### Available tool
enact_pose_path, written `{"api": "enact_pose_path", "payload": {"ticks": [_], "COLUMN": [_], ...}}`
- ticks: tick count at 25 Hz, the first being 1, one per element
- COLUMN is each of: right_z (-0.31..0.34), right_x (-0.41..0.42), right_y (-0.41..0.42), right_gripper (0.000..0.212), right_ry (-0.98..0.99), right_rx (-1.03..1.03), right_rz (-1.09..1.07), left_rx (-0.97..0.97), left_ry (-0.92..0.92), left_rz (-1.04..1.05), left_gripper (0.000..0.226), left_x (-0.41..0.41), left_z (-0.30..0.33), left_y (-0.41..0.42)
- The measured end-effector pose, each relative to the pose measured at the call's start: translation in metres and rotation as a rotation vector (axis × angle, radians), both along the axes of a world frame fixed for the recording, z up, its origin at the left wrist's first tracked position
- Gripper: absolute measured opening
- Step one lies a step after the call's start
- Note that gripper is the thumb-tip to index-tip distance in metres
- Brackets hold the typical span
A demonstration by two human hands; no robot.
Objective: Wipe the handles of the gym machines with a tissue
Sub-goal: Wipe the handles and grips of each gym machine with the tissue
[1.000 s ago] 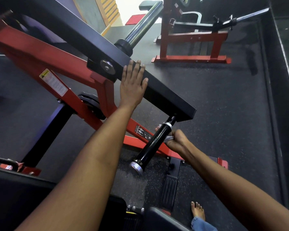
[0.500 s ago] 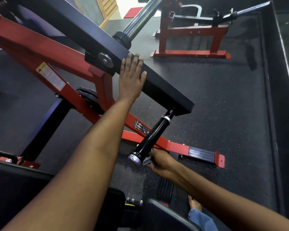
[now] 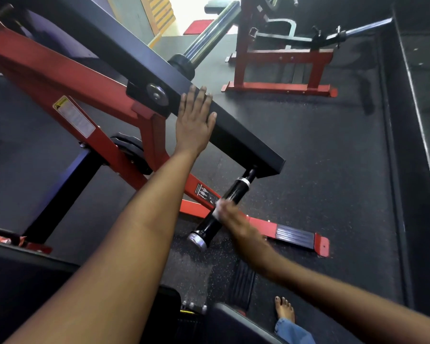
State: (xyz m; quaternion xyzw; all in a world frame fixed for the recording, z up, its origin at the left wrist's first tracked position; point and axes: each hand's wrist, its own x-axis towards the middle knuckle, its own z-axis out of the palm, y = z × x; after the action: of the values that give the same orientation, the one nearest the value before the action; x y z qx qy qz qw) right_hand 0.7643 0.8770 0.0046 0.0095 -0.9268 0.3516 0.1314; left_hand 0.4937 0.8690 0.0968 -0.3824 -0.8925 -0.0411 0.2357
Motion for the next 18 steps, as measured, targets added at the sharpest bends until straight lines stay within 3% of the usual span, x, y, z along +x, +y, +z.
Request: {"api": "enact_pose_path", "payload": {"ticks": [3, 4, 7, 8, 11, 13, 15, 18], "right_z": [-0.015, -0.012, 0.003, 0.005, 0.021, 0.043, 0.058, 0.069], "right_x": [-0.005, -0.018, -0.04, -0.039, -0.034, -0.061, -0.098, -0.13], "right_y": [0.017, 0.041, 0.073, 0.059, 0.019, 0.035, 0.057, 0.035], "right_gripper": [0.076, 0.071, 0.052, 0.047, 0.041, 0.03, 0.013, 0.017], "right_ry": [0.17, 0.12, 0.021, 0.014, 0.087, -0.139, -0.461, -0.693], "right_rx": [0.241, 0.25, 0.142, 0.172, 0.256, 0.228, 0.291, 0.347], "right_rz": [0.332, 0.315, -0.023, 0.002, 0.49, 0.528, 0.312, 0.306], "left_rx": [0.006, 0.008, 0.007, 0.006, 0.01, 0.016, 0.014, 0.013], "left_ry": [-0.004, -0.004, -0.002, 0.002, -0.004, -0.004, 0.006, 0.008], "left_rz": [-0.005, -0.007, -0.005, -0.003, -0.003, -0.005, -0.003, -0.003], "left_gripper": [0.053, 0.053, 0.053, 0.054, 0.054, 0.054, 0.054, 0.054], "left_x": [-0.003, -0.003, -0.002, -0.002, -0.003, -0.003, -0.002, -0.004], "left_z": [0.001, 0.001, 0.0, -0.001, -0.001, 0.0, -0.001, 0.001], "left_y": [0.001, 0.002, 0.0, 0.0, 0.0, 0.0, 0.001, 0.0]}}
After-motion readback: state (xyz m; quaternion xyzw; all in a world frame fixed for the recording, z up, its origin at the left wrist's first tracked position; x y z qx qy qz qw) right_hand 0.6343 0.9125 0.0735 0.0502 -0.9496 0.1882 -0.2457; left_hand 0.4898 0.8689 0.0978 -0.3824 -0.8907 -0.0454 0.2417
